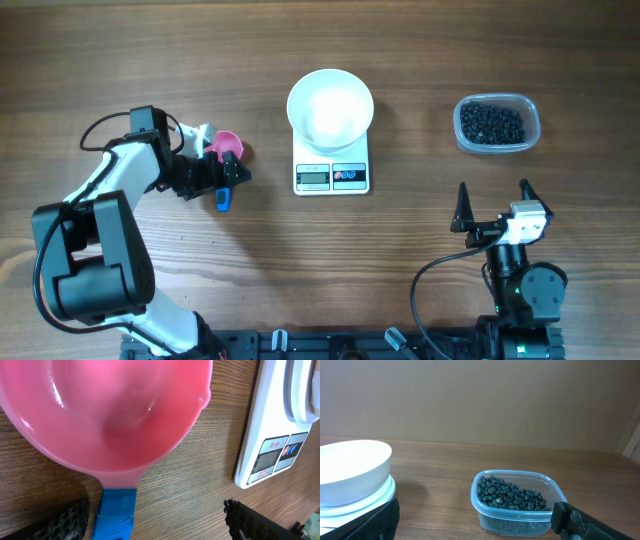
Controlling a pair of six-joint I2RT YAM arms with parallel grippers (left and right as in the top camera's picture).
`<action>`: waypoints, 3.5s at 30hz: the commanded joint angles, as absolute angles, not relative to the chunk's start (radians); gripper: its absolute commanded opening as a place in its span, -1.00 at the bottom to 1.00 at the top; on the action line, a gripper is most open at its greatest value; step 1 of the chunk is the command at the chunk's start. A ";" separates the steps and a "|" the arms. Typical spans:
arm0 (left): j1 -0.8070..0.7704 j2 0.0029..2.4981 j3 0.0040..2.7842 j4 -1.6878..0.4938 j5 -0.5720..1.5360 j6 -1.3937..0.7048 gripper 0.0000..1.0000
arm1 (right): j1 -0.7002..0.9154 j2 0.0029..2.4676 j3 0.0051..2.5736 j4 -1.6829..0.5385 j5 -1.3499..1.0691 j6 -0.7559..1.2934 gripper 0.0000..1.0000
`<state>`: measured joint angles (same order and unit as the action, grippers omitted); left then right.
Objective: Scoop item into bowl and weigh 150g on scale
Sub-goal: 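Close the left gripper on the blue handle of the scoop, then lift the pink scoop with the left gripper and tilt it upward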
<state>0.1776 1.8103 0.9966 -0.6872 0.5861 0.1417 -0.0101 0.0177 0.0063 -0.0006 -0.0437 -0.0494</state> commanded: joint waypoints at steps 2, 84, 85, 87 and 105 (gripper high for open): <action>0.174 1.848 0.979 -0.680 0.565 0.158 0.84 | -0.014 0.018 0.005 0.002 -0.037 -0.052 0.99; 0.174 1.895 0.980 -0.680 0.601 0.202 -0.46 | -0.014 0.018 0.005 0.002 -0.037 -0.052 1.00; 0.174 1.895 0.980 -0.680 0.602 0.202 -0.52 | -0.014 0.018 0.005 0.002 -0.037 -0.052 1.00; 0.174 1.895 0.980 -0.680 0.602 0.202 -0.60 | -0.014 0.018 0.005 0.002 -0.037 -0.052 1.00; 0.174 1.768 0.980 -0.688 0.654 0.141 -0.92 | -0.014 0.018 0.005 0.002 -0.037 -0.052 0.99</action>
